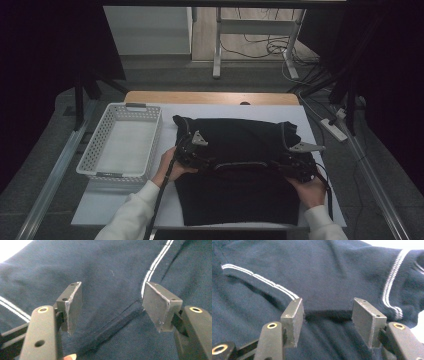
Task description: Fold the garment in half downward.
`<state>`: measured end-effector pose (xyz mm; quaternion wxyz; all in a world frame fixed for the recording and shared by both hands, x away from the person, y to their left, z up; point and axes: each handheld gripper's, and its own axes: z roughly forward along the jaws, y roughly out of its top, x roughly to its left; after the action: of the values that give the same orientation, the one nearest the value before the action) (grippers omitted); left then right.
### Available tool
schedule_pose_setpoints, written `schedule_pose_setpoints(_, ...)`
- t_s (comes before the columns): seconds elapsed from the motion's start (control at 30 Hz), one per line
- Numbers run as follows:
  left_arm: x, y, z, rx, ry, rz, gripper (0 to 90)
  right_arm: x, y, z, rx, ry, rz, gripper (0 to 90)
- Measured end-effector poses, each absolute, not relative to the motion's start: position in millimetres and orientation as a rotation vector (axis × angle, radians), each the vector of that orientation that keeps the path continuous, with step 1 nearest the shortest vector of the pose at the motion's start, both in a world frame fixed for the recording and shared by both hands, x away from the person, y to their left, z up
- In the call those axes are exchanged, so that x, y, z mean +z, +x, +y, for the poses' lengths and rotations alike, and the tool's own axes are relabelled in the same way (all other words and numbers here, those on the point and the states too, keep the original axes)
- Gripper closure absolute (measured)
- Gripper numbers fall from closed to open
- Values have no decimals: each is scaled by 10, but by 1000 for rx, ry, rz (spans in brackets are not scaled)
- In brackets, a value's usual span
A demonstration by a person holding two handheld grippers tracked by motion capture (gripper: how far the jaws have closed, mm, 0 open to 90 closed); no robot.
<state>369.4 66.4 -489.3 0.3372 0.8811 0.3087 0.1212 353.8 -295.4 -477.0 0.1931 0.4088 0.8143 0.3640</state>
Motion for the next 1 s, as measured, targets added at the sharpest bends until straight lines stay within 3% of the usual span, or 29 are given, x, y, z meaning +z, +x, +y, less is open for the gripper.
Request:
schedule_pose_setpoints(0.8, -5158, 3765, 572, 207, 2406, 782, 280, -4985, 3825, -2724, 917, 1094, 2461, 356)
schedule_pose_setpoints(1.0, -5207, 3775, 564, 185, 2437, 776, 343, -5048, 3827, -2698, 845, 1079, 2486, 361)
